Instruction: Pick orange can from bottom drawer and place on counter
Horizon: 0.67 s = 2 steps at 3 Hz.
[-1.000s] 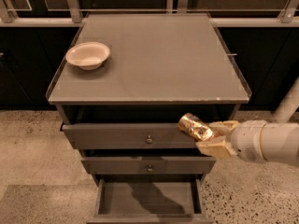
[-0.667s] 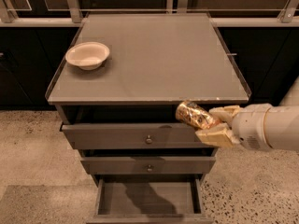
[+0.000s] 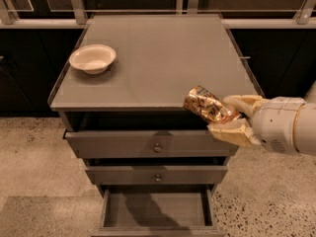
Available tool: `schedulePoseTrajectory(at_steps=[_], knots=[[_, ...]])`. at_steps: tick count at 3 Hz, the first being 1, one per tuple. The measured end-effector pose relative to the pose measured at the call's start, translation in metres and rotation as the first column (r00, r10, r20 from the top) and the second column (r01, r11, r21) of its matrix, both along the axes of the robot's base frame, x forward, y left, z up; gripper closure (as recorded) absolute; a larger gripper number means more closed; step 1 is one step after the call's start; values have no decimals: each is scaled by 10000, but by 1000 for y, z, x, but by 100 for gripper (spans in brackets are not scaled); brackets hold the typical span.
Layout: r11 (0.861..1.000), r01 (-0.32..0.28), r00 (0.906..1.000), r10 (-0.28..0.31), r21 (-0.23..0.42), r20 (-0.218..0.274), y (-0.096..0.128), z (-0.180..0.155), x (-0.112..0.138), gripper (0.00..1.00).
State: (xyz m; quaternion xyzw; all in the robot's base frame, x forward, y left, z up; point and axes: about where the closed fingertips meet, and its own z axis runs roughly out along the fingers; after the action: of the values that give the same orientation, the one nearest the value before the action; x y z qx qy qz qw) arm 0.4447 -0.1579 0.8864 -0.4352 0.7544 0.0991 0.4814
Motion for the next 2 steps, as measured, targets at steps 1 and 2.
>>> schedulePoseTrajectory(at_steps=[1,2], knots=[[10000,-8,9999,8,-58,144,-1,3,-1,100],[9997,123,9996,-118,204,-272,4,-18,1,100]])
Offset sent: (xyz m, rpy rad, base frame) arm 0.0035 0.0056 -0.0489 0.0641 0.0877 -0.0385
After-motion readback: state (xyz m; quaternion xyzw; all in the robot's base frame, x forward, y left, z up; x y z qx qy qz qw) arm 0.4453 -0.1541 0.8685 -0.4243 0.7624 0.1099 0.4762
